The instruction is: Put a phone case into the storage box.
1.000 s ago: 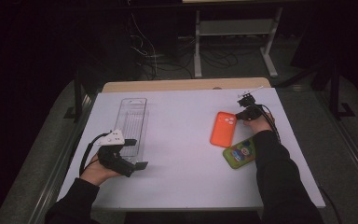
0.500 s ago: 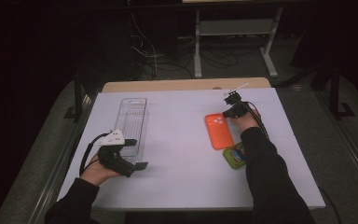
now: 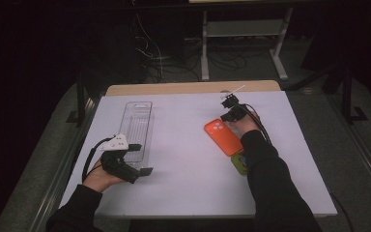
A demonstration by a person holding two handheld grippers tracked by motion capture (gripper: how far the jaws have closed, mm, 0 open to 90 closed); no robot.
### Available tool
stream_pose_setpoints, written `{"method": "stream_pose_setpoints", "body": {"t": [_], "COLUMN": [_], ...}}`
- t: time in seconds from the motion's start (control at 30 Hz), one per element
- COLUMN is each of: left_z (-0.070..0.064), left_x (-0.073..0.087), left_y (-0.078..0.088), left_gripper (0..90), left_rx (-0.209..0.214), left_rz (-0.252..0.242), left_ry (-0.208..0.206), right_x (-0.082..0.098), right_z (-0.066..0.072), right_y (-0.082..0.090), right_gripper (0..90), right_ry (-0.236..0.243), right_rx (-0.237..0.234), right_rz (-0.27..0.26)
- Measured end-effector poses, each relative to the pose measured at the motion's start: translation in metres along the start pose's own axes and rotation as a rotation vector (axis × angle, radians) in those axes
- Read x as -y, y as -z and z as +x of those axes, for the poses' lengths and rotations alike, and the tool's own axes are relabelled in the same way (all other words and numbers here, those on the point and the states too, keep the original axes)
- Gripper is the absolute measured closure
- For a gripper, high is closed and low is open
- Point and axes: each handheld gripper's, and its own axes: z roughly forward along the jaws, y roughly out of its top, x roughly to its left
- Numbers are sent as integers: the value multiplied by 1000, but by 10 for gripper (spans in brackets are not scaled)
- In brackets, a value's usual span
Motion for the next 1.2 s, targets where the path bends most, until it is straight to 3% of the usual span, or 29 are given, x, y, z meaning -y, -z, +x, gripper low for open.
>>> {"method": "stream_pose_setpoints", "body": {"t": [0.2,0.4,0.47,0.57,0.73,0.8,0.9,1.0,1.2], "left_z": [1,1,2,1,2,2,2,5,4], "left_x": [0,0,-1,-2,-4,-4,-4,-5,-5], "left_y": [0,0,0,-2,-4,-4,-5,-4,-3], "left_gripper": [0,0,0,0,0,0,0,0,0], "left_rx": [-2,-11,-10,-7,-4,-2,-1,4,4], "left_rz": [3,9,19,17,24,27,28,46,32], "left_ry": [-2,-10,-12,-9,-14,-11,-9,-25,-5], "right_x": [3,15,20,32,49,55,68,75,96], "right_z": [-4,-5,-5,-1,2,4,13,18,33], "right_y": [19,48,54,64,76,81,88,91,101], "right_gripper": [795,570,498,418,275,220,146,125,25], "right_ry": [-3,-10,-13,9,-1,-5,35,50,53], "right_rx": [-14,-34,-48,-28,-41,-54,-53,-62,-108], "right_rz": [-42,-100,-107,-106,-122,-120,-126,-119,-149]}}
